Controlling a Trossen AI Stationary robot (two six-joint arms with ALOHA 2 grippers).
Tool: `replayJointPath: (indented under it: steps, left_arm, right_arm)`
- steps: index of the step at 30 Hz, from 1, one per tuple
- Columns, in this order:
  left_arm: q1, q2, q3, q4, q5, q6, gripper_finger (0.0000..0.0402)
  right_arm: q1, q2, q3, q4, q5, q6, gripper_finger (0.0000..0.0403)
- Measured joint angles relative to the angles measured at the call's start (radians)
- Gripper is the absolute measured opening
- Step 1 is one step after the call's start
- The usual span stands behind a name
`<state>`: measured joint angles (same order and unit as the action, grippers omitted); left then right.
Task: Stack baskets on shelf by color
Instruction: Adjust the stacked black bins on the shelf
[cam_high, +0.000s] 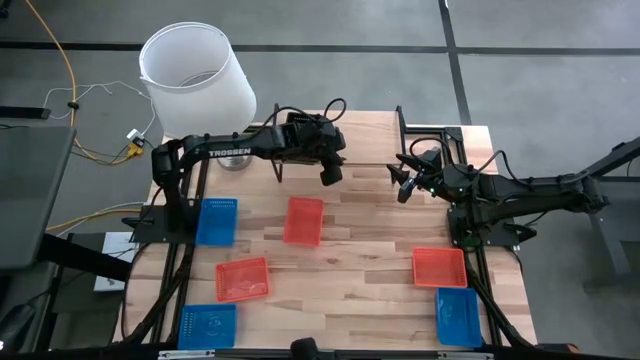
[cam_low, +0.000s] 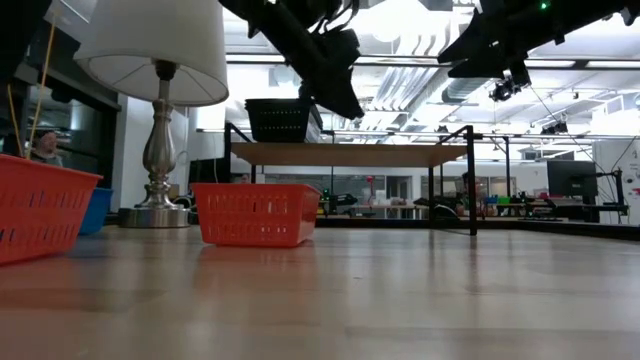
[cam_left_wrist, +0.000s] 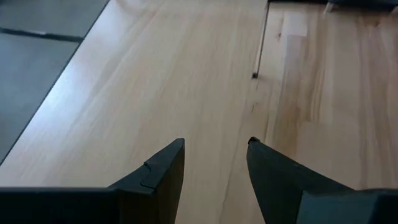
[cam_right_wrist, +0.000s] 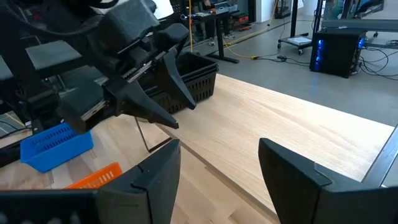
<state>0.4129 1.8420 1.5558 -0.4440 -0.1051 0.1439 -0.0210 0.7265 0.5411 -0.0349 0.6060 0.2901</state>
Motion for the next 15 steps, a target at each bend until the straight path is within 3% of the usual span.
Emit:
replayJointPath:
  steps: [15]
  left_arm:
    - [0.016,-0.004,0.000,-0.093,-0.014,0.026,0.0161]
  right_arm:
    - [0.000,0.000,0.000,0.000,0.000,0.016,0.0204]
